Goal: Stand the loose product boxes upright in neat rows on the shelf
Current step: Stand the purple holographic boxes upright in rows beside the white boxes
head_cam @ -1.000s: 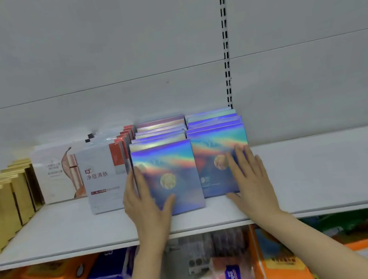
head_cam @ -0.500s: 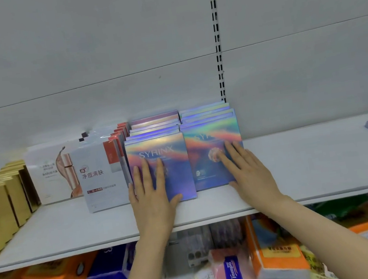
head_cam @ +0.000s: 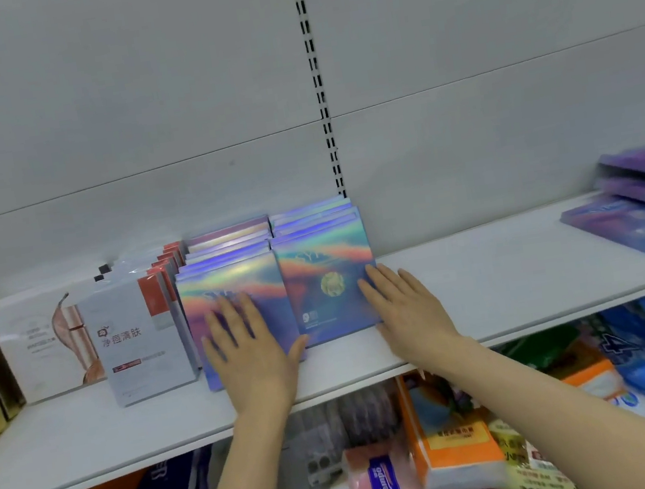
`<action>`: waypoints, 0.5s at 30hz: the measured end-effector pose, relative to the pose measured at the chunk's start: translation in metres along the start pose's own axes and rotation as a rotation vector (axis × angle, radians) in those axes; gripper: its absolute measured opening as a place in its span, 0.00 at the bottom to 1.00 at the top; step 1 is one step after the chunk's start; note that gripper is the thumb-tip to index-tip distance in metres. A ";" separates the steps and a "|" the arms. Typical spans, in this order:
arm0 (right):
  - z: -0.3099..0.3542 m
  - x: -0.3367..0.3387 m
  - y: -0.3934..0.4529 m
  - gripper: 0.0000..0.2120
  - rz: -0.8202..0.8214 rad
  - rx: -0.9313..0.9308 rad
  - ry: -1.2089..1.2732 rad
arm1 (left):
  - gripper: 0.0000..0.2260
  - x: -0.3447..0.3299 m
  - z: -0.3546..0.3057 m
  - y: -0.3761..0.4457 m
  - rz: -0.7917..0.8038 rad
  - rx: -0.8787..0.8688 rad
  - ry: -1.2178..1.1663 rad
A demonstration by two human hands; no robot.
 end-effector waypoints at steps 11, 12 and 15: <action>-0.115 0.049 -0.069 0.26 -0.170 -0.166 0.036 | 0.19 0.021 -0.157 -0.019 0.000 -0.561 -0.104; -0.133 0.054 -0.078 0.25 -0.176 -0.180 0.026 | 0.19 0.020 -0.176 -0.020 0.010 -0.591 -0.118; -0.190 0.070 -0.104 0.24 -0.180 -0.230 -0.008 | 0.18 0.014 -0.238 -0.025 0.045 -0.657 -0.160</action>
Point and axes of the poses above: each hand's wrist, its own y-axis towards the middle knuckle, its own x-axis out of the back of the hand, z = x × y, the point moved 2 cm from there along y, towards the middle knuckle, and after that the axes turned 4 degrees about -x, right-handed, at the moved point
